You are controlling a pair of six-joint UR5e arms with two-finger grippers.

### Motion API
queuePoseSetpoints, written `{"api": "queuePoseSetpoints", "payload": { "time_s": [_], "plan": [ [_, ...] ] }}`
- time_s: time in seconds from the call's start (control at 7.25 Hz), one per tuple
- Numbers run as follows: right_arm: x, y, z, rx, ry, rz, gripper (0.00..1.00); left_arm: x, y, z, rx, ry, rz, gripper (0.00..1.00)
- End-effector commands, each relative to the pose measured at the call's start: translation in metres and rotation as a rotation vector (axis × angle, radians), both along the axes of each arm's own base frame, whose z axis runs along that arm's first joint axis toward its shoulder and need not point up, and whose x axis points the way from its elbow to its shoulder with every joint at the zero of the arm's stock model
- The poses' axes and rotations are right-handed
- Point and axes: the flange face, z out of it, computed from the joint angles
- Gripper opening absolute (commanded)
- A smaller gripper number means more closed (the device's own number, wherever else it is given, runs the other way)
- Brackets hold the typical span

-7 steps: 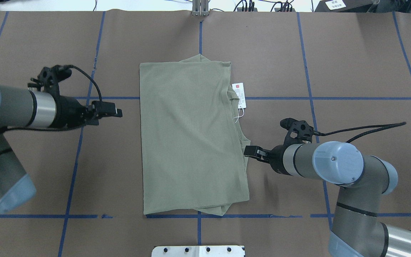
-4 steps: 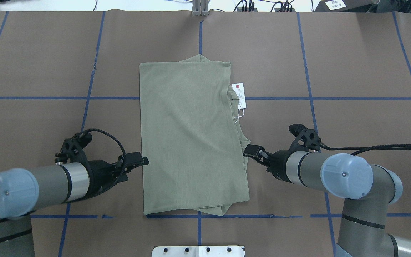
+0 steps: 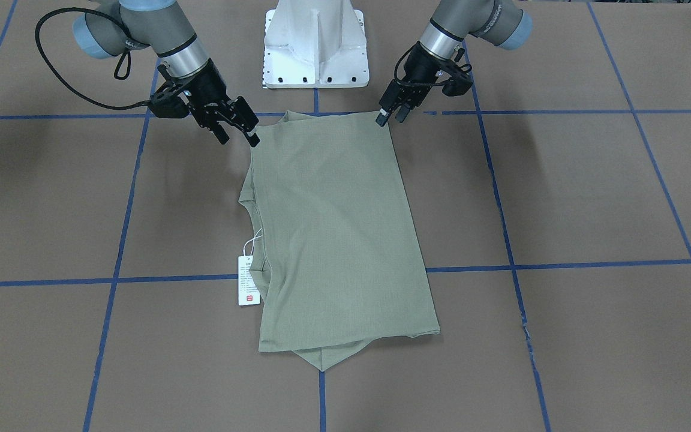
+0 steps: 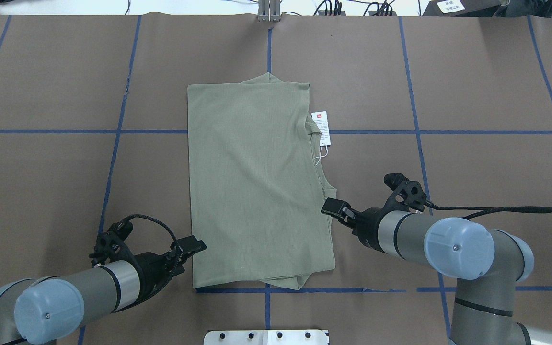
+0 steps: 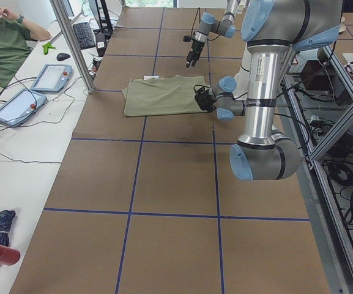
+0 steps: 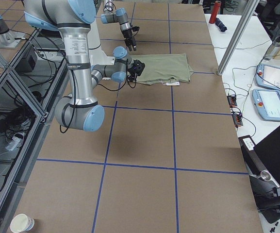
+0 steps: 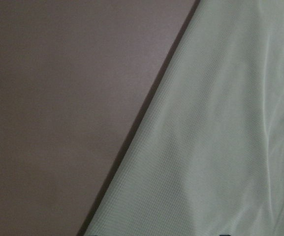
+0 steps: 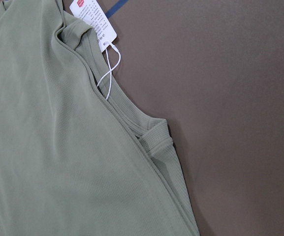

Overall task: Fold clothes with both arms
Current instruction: 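Move both grippers to the folded shirt's edges nearest the robot, then grasp the shirt's near edge with both grippers, adjusting the right gripper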

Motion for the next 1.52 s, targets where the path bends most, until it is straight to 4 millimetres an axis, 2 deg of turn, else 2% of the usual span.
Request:
{"api": "queuePoseSetpoints", "payload": {
  "time_s": [0.0,0.55,0.83,0.97,1.38],
  "plan": [
    [-0.001,0.0,-0.001,0.0,-0.002,0.0,1.0,0.015,0.022,0.006,-0.005,-0.029,0.041,0.86],
    [-0.001,0.0,-0.001,0.001,-0.003,-0.001,1.0,0.03,0.042,0.002,0.026,-0.111,0.067,0.87],
    [0.0,0.001,-0.002,0.002,-0.005,-0.001,1.0,0.032,0.042,-0.003,0.028,-0.102,0.065,0.86],
    [-0.001,0.0,-0.001,0.001,-0.003,-0.001,1.0,0.034,0.042,-0.008,0.028,-0.096,0.065,0.83],
    [0.0,0.001,-0.002,0.002,-0.006,-0.001,1.0,0.041,0.042,-0.014,0.026,-0.121,0.065,0.83]
  ]
}}
